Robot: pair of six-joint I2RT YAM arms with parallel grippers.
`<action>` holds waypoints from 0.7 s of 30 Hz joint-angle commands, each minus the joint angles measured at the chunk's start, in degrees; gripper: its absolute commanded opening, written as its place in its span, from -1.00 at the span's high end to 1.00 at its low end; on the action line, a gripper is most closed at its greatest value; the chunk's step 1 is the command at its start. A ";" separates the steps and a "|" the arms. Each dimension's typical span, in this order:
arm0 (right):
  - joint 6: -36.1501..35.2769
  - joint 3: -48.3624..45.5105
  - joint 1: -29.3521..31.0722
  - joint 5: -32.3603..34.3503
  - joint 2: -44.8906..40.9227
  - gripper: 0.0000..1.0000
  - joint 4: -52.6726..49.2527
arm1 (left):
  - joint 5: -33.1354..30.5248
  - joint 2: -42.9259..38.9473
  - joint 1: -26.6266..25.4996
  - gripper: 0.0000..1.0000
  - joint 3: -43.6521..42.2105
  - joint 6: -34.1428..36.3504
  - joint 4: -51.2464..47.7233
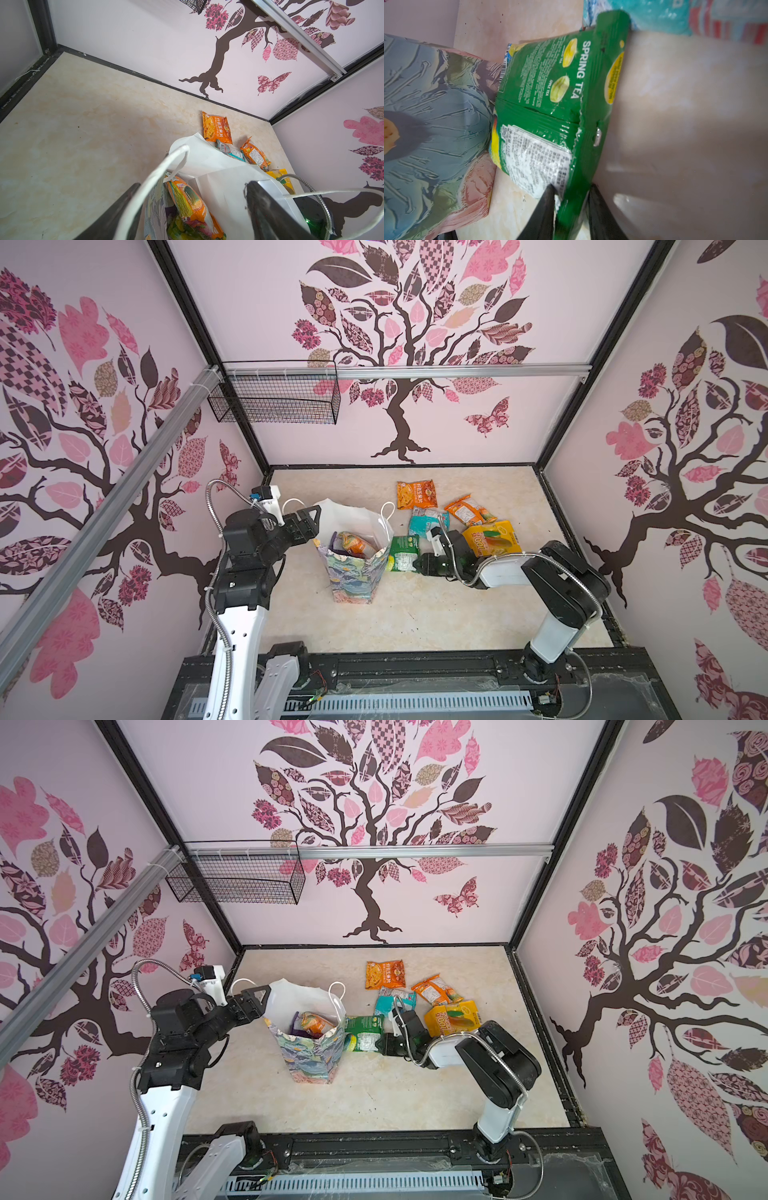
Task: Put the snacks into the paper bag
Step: 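Close the right gripper on the green Spring Tea packet's edge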
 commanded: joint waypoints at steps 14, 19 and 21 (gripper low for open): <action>0.40 -0.71 -0.09 2.62 -0.41 0.65 1.49 | 0.79 -0.54 0.31 -0.63 -1.37 -0.28 1.68; 0.42 -0.56 -0.03 2.05 -0.45 0.80 2.36 | 0.49 -0.72 0.29 -0.63 -1.11 -0.28 1.24; 0.38 -0.37 -0.07 1.58 -0.78 0.92 2.29 | 0.25 -0.93 0.34 -0.63 -1.19 -0.20 1.17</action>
